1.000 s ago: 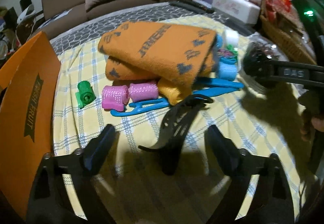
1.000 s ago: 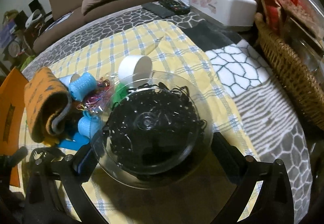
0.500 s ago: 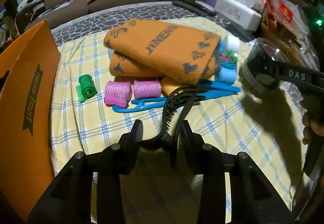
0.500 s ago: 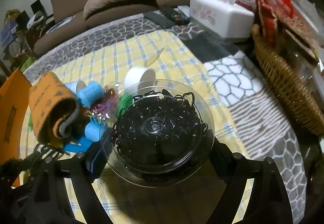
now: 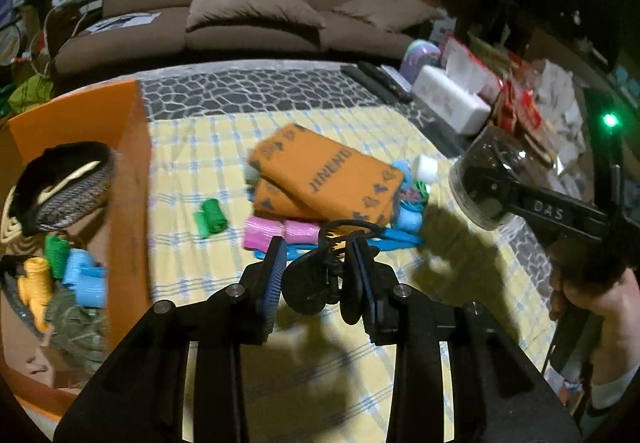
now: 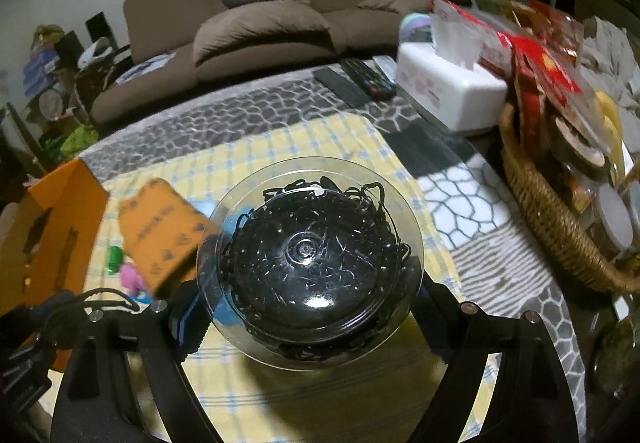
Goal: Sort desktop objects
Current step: 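Grasp the clear tub of black hair ties with the right tool while the left grasps the black claw clip, then carry the tub with the right tool while the left carries the claw clip into the box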
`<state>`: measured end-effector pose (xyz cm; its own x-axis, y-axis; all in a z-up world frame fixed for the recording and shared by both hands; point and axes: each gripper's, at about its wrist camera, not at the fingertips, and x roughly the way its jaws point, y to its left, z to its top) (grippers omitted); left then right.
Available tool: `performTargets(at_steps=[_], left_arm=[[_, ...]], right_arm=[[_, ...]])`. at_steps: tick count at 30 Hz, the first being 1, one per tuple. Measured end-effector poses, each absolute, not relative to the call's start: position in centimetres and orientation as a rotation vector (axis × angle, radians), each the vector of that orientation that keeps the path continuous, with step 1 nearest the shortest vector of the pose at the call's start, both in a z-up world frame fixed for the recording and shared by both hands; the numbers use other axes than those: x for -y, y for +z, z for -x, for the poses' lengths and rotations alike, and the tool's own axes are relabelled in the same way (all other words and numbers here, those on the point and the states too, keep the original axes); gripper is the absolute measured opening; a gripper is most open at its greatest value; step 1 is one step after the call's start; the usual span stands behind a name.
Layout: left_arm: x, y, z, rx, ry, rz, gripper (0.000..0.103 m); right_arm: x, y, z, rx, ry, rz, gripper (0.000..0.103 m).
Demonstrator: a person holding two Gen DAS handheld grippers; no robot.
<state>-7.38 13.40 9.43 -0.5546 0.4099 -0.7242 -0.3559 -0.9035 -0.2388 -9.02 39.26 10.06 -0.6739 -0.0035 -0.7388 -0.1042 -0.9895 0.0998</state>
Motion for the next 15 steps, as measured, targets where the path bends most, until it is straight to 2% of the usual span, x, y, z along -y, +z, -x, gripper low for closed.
performTargets(at_steps=[11, 15], left_arm=[[-5.6, 14.9, 7.0, 0.085, 2.566, 1.101, 0.031], [-2.1, 17.2, 7.4, 0.078, 2.628, 1.075, 0.031]], right_arm=[[-31.6, 14.4, 8.6, -0.204, 3.004, 1.26, 0.087], [-27.8, 15.2, 9.1, -0.148, 3.054, 1.3, 0.087]])
